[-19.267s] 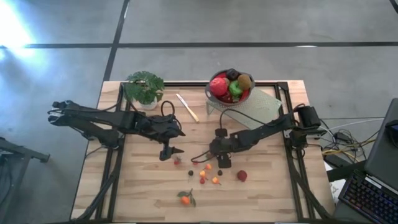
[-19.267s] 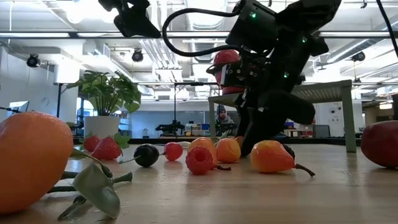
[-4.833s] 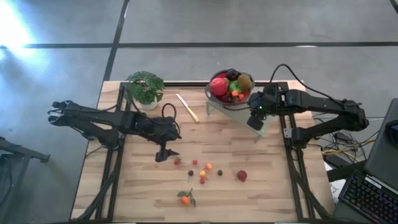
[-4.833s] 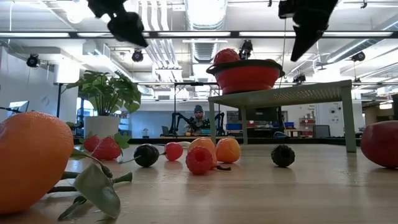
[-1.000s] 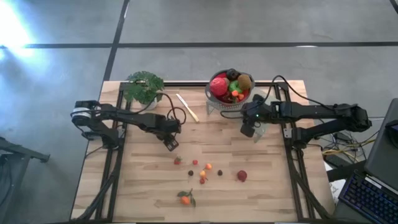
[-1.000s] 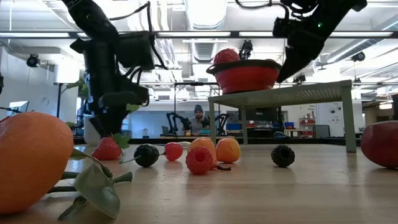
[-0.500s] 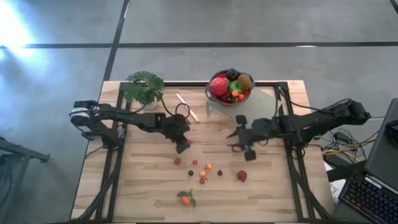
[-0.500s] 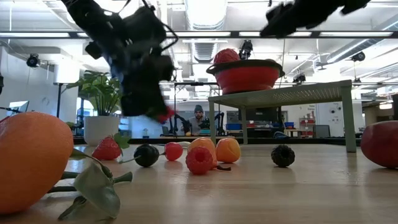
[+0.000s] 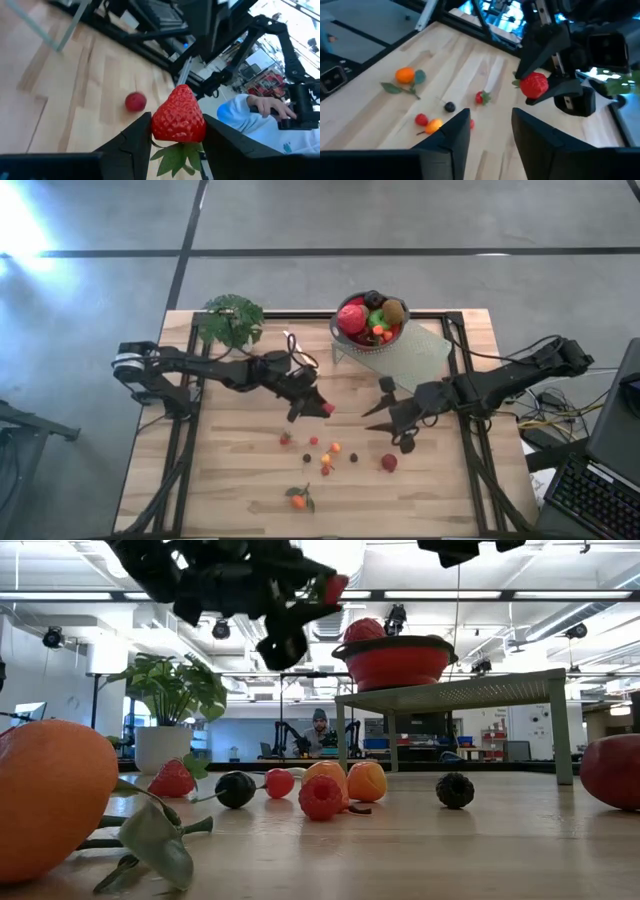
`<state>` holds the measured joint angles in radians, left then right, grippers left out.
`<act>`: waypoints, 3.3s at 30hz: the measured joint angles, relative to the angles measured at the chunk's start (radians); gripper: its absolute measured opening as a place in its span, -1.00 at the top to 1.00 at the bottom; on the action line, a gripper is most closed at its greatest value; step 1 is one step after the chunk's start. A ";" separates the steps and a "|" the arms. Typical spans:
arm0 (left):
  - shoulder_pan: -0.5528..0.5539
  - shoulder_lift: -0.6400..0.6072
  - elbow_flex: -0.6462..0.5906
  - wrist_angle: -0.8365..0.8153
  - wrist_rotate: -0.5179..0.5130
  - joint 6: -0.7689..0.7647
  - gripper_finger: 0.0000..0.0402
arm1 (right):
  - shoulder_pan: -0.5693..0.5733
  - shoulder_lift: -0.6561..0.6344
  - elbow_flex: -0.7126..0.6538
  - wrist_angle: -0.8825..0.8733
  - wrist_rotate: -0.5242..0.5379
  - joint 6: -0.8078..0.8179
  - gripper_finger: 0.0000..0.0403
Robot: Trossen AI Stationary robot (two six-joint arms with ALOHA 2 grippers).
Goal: Pick & Place Fruit
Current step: Put the strawberry into the red gray colander on the shelf
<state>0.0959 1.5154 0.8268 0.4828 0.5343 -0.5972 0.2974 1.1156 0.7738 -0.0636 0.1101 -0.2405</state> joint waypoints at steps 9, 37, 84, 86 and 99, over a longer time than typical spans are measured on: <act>-0.029 0.008 0.096 -0.041 -0.001 0.075 0.19 | 0.000 0.001 0.003 0.065 0.024 -0.064 0.00; -0.050 0.295 0.521 -0.196 0.124 0.131 0.19 | 0.000 -0.001 0.004 0.044 0.104 -0.054 -0.04; -0.020 0.269 0.510 -0.289 0.260 0.231 -0.75 | -0.002 -0.011 0.012 -0.030 0.142 0.019 0.29; -0.019 0.247 0.510 -0.356 0.262 0.254 -0.76 | -0.003 -0.017 0.032 -0.099 0.194 0.031 0.28; -0.023 0.123 0.510 -0.628 -0.041 0.345 -0.77 | -0.245 -0.014 0.270 -0.486 0.331 0.084 0.29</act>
<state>0.0727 1.6386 1.3369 -0.1449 0.4937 -0.2522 0.0529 1.1015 1.0438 -0.5500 0.4407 -0.1566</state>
